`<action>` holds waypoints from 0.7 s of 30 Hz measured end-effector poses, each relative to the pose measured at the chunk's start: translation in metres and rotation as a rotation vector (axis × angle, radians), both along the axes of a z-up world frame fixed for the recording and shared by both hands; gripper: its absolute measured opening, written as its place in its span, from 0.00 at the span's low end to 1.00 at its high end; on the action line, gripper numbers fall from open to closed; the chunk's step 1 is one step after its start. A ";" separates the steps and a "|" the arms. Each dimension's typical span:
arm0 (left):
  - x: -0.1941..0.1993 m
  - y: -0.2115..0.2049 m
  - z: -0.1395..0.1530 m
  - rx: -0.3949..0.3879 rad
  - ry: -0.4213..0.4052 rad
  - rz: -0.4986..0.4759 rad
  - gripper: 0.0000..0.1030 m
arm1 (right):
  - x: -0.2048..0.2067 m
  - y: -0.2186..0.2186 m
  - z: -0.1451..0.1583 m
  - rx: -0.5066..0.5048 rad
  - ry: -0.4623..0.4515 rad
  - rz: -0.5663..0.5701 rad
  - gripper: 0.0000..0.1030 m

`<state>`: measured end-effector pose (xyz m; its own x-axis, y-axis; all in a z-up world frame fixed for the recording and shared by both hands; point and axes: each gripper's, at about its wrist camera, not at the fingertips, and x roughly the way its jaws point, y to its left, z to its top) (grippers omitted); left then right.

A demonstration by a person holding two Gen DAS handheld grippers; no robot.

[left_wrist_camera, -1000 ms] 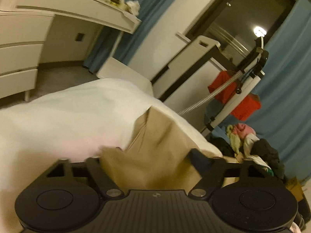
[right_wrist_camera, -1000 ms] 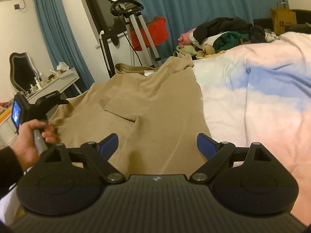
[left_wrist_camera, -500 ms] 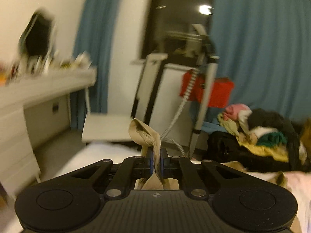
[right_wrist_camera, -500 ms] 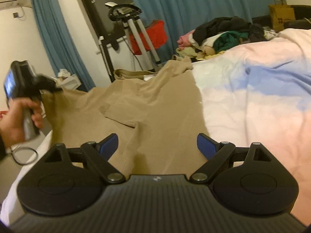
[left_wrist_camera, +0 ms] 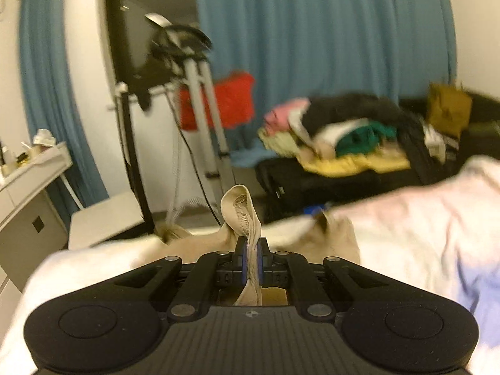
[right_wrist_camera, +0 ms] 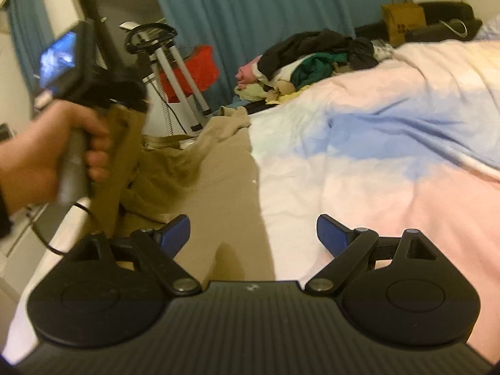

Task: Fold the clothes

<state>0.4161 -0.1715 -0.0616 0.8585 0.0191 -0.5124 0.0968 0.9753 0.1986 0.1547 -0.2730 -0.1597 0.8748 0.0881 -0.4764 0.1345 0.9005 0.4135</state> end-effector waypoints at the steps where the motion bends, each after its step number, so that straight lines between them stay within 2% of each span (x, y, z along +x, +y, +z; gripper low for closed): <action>1: 0.004 -0.002 -0.013 0.000 0.022 -0.003 0.07 | 0.002 -0.004 -0.003 0.011 0.007 -0.005 0.87; 3: 0.011 -0.007 -0.038 0.001 0.065 -0.010 0.11 | 0.006 -0.009 -0.007 0.027 0.019 -0.012 0.87; 7: 0.017 -0.004 -0.063 -0.004 0.114 -0.058 0.42 | 0.016 -0.013 -0.018 0.046 0.031 0.004 0.87; 8: 0.011 -0.001 -0.063 -0.019 0.106 -0.067 0.44 | 0.018 -0.013 -0.021 0.053 0.037 0.012 0.87; 9: 0.001 0.006 -0.059 -0.048 0.091 -0.071 0.45 | 0.020 -0.012 -0.023 0.060 0.043 0.022 0.87; 11: -0.022 0.020 -0.048 -0.117 0.070 -0.080 0.54 | 0.025 -0.010 -0.025 0.074 0.055 0.041 0.87; 15: -0.087 0.064 -0.019 -0.266 0.086 -0.116 0.62 | 0.020 -0.002 -0.017 0.081 0.034 0.073 0.87; 18: -0.150 0.112 -0.003 -0.314 0.132 -0.115 0.65 | 0.010 0.006 -0.008 0.099 0.005 0.111 0.87; 21: -0.202 0.176 -0.002 -0.357 0.234 -0.073 0.65 | -0.003 0.014 0.002 0.136 -0.025 0.174 0.87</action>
<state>0.2136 0.0042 -0.0631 0.7112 -0.2509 -0.6567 0.1701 0.9678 -0.1855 0.1520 -0.2587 -0.1579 0.8520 0.3007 -0.4285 -0.0297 0.8450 0.5340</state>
